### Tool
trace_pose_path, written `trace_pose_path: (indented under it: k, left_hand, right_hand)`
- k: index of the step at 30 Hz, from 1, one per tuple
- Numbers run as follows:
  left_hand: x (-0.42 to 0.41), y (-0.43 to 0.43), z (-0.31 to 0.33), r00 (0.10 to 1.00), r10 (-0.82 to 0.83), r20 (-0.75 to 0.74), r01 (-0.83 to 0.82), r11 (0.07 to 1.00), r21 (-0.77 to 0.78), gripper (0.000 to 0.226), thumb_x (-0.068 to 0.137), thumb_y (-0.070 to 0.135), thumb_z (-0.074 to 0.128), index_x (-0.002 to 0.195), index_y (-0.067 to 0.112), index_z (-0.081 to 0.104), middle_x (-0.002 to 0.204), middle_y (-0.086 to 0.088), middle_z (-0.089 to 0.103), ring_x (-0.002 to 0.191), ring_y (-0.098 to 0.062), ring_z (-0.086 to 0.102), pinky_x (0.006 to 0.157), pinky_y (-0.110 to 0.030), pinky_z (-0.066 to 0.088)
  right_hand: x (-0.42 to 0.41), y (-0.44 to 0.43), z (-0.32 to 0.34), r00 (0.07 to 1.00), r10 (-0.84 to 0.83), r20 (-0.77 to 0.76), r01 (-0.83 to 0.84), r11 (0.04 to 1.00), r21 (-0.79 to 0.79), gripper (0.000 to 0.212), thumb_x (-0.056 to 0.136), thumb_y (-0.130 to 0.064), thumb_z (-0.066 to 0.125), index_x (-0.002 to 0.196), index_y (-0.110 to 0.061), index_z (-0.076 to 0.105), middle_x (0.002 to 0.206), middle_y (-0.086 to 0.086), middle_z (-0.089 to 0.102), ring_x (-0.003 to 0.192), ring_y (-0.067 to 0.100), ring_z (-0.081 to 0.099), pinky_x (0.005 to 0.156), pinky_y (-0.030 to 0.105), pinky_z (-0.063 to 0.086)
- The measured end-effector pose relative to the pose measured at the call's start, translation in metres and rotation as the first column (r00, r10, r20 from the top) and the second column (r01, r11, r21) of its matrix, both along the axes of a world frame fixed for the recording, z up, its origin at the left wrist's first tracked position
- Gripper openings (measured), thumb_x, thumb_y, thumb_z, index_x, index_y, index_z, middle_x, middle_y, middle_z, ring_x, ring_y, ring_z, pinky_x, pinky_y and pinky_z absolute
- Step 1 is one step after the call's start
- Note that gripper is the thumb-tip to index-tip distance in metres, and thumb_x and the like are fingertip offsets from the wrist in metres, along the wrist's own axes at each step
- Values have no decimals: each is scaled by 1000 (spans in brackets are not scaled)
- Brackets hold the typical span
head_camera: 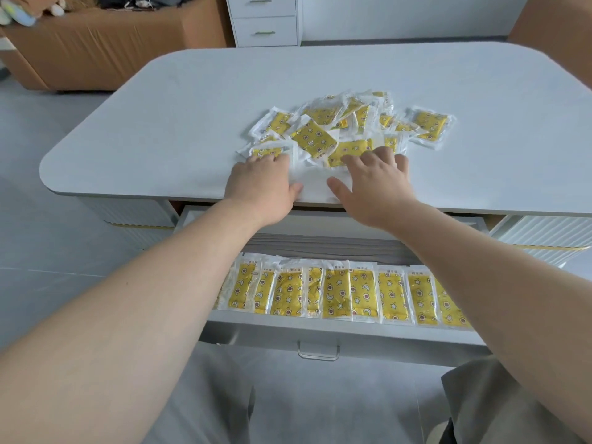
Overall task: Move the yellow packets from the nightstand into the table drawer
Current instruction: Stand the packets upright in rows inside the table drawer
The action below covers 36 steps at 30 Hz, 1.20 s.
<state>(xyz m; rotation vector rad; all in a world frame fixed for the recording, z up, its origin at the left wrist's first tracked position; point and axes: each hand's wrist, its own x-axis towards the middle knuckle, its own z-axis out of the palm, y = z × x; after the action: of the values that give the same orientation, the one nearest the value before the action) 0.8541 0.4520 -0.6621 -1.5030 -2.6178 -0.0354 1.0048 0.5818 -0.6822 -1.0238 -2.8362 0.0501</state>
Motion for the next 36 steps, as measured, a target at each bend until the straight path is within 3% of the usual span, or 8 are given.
trace_pose_path:
  k: [6, 12, 16, 19, 23, 27, 31, 36]
  left_hand:
    - [-6, -9, -6, 985, 122, 124, -114, 991, -71, 46, 104, 46, 38, 129, 12, 56, 141, -10, 43, 127, -32, 43, 97, -45, 43]
    - [-8, -14, -4, 973, 87, 214, -121, 981, 150, 17, 101, 23, 50, 88, 17, 59, 109, -6, 60, 95, -28, 55, 77, -37, 47]
    - [-13, -16, -2, 970, 72, 231, -120, 972, 200, 5, 96, 19, 61, 98, 18, 65, 113, -4, 57, 99, -27, 58, 79, -35, 47]
    - [-18, -17, 1, 937, 92, 337, -153, 975, 160, 27, 92, 26, 69, 117, 21, 61, 127, -5, 51, 107, -27, 59, 89, -34, 45]
    - [-21, -19, 6, 890, 93, 447, -186, 968, 171, 54, 86, 22, 78, 134, 22, 52, 139, -5, 41, 105, -22, 56, 85, -28, 42]
    - [-22, -21, 12, 843, 138, 519, -261, 950, 170, 78, 79, 17, 83, 144, 26, 41, 138, -5, 40, 95, -17, 48, 74, -27, 41]
    - [-29, -33, 14, 880, 105, 464, -121, 993, 4, 71, 80, 8, 75, 140, 33, 47, 101, 7, 56, 79, -15, 57, 56, -27, 42]
    - [-33, -45, 23, 886, 107, 450, -37, 986, -161, 49, 87, 21, 76, 133, 24, 59, 125, -3, 62, 104, -24, 58, 78, -28, 39]
  right_hand:
    - [-2, -10, -2, 999, -53, -11, 52, 996, -68, 56, 103, -58, 27, 132, -20, 56, 148, 11, 38, 139, 35, 27, 113, 52, 23]
    - [1, -11, 2, 997, -78, -12, 78, 997, -2, 41, 105, -43, 36, 129, -16, 55, 128, 13, 49, 123, 35, 44, 107, 50, 32]
    - [1, -11, 3, 995, -96, -41, 91, 989, -114, 29, 97, -15, 45, 120, -14, 62, 135, 15, 42, 127, 36, 40, 110, 47, 30]
    - [-2, -12, 5, 995, -85, -44, 75, 979, -192, 31, 94, -14, 44, 123, -12, 52, 138, 16, 45, 135, 35, 37, 115, 49, 28]
    - [-2, -18, 3, 994, -85, -73, 64, 967, -248, 22, 92, -15, 41, 113, -14, 45, 119, 13, 56, 117, 35, 46, 107, 46, 34]
    - [-3, -24, 6, 980, -122, -158, 80, 964, -253, 38, 88, -14, 50, 126, -18, 45, 123, 11, 47, 114, 33, 45, 99, 41, 33]
    - [-5, -33, 12, 944, -95, -315, 7, 963, -271, 57, 83, -4, 56, 135, -23, 39, 122, 10, 46, 90, 29, 49, 87, 41, 43]
    - [-8, -55, 13, 947, 40, -320, -129, 957, -261, 75, 87, -6, 58, 151, -31, 26, 120, 11, 49, 91, 32, 56, 88, 46, 49]
